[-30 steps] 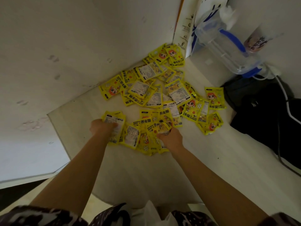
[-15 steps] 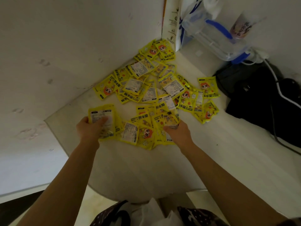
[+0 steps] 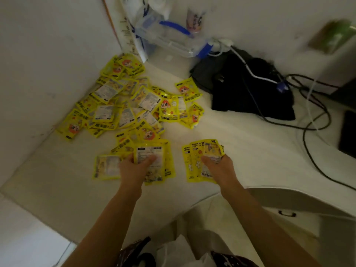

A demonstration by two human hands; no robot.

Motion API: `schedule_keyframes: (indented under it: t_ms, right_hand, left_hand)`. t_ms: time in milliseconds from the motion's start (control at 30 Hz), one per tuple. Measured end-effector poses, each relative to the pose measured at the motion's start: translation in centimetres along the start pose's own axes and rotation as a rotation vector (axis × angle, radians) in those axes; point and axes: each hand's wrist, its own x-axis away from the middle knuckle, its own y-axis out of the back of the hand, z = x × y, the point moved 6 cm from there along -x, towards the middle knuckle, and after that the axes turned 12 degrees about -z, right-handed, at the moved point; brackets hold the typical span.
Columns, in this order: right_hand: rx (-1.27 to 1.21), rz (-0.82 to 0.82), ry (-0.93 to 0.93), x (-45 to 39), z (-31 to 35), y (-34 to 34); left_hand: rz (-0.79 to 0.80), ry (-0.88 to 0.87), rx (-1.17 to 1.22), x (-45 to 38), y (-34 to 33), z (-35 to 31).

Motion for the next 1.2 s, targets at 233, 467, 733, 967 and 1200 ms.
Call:
schedule_keyframes:
  t_ms: [233,467,733,967,1200]
  right_hand:
    - [-0.195,-0.21,-0.095,2.9,-6.0,12.6]
    - [-0.32,-0.357,-0.148,9.1,-15.1,25.3]
    - [-0.491,-0.559,-0.27,17.6,-26.5,38.0]
    - [-0.587,-0.737,-0.361,21.4,-32.9,46.2]
    - [-0.589,-0.809,-0.396,19.2,-35.2,53.1]
  left_hand:
    - [0.227,-0.058,-0.117,8.3,-7.7,2.6]
    - [0.446,-0.092,-0.232,21.4,-12.7,8.9]
    - [0.64,-0.029,-0.349,36.1,-16.6,18.9]
    - [0.81,-0.014,-0.42,46.4,-20.9,23.2]
    - [0.852,-0.006,-0.468,51.4,-27.7,25.1]
